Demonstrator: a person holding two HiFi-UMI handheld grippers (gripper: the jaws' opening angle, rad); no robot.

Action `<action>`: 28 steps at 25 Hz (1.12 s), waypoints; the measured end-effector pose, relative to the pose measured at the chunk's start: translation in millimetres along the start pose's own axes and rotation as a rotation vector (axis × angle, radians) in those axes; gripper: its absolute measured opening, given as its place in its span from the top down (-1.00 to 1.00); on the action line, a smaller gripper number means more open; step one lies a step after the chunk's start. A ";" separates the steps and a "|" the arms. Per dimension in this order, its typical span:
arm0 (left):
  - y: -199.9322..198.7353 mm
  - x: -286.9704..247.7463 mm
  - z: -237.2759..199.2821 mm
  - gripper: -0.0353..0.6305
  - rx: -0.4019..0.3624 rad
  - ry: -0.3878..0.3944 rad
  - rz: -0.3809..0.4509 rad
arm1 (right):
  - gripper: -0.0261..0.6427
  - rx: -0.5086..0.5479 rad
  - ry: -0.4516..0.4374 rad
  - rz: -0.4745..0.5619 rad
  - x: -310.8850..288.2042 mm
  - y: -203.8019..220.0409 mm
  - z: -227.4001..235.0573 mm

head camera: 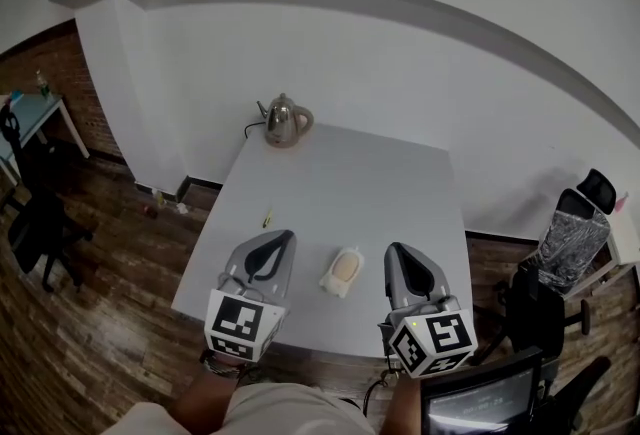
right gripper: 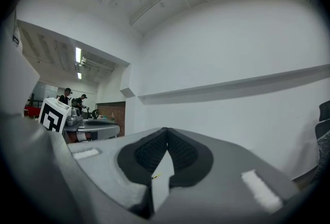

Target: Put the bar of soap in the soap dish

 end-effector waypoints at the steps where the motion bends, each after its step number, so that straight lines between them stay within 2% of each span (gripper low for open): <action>1: -3.1 1.3 -0.6 0.88 -0.005 0.002 0.010 | 0.91 0.004 -0.001 0.001 -0.2 -1.6 -1.7; 12: -27.3 23.9 8.7 0.88 -0.022 0.043 0.079 | 0.92 0.058 -0.001 -0.006 3.8 -16.0 -22.1; 28: -24.5 45.9 13.2 0.88 -0.013 0.048 0.064 | 0.92 0.075 0.025 -0.005 20.1 -18.9 -37.3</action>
Point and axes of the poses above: the fingertips, and each gripper's own axes: x backward along the fingers, z to its right, y out of its underside, the point moved 3 cm from there along x, backward along the fingers, and after that the axes turned 14 degrees about -y, right-handed, at the moved point
